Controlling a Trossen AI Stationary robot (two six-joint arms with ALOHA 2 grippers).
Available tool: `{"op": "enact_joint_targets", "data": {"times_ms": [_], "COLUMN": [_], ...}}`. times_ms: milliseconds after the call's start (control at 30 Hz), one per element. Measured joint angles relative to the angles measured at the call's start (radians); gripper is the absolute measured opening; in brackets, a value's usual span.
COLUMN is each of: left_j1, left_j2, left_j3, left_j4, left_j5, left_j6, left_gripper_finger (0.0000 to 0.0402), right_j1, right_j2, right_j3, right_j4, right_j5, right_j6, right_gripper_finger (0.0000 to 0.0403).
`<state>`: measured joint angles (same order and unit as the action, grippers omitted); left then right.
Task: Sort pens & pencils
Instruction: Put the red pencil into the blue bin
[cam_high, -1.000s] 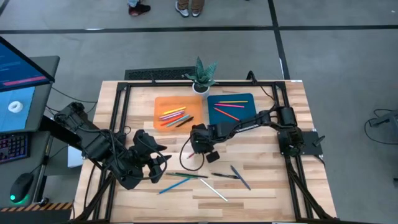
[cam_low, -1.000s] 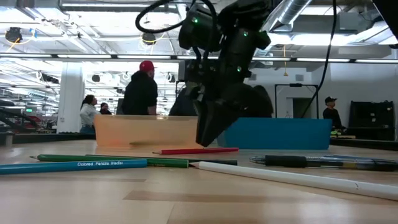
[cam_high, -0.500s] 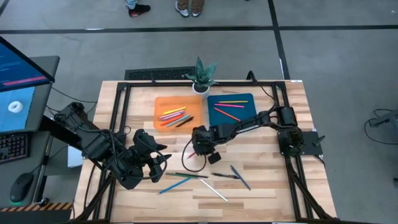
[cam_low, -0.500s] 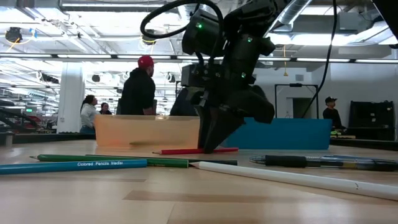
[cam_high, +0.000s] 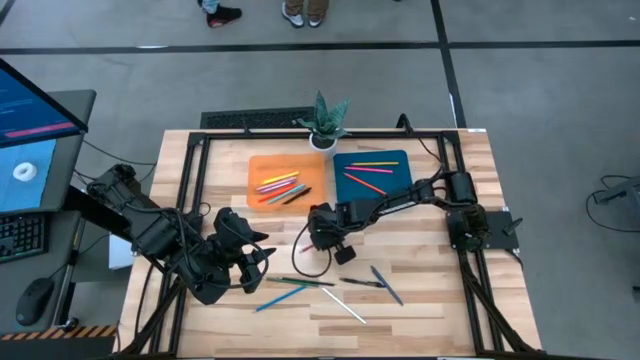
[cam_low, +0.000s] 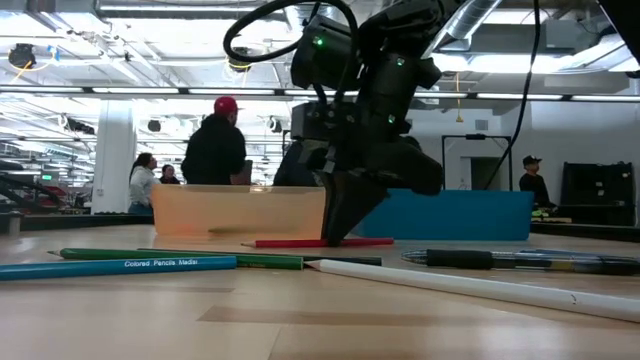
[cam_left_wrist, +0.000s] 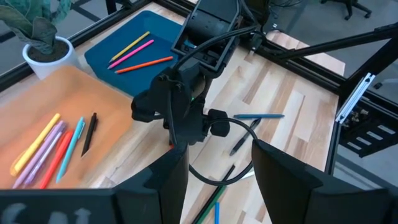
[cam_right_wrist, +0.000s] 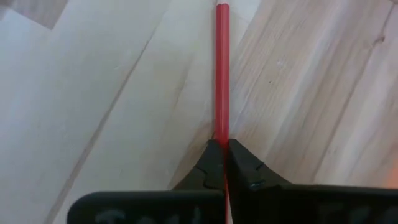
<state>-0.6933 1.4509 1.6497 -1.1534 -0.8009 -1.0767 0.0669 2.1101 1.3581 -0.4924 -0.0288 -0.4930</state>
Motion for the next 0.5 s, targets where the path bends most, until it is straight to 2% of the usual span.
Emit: {"op": "enact_joint_targets", "data": {"times_ms": [133, 300, 500], "left_j1": [0.0, 0.0, 0.0], "left_j2": [0.0, 0.0, 0.0], "left_j3": [0.0, 0.0, 0.0], "left_j4": [0.0, 0.0, 0.0], "left_j5": [0.0, 0.0, 0.0], "left_j6": [0.008, 0.011, 0.02], "left_gripper_finger": [0.0167, 0.0167, 0.0167], "right_j1": [0.0, -0.009, -0.043], "right_j2": [0.004, -0.033, -0.174], "right_j3": [0.022, 0.037, 0.039], "right_j4": [-0.028, -0.034, -0.05], "right_j5": [-0.002, -0.061, -0.13], "right_j6": [0.044, 0.123, 0.213], "right_gripper_finger": [0.0011, 0.0003, 0.0001]}}
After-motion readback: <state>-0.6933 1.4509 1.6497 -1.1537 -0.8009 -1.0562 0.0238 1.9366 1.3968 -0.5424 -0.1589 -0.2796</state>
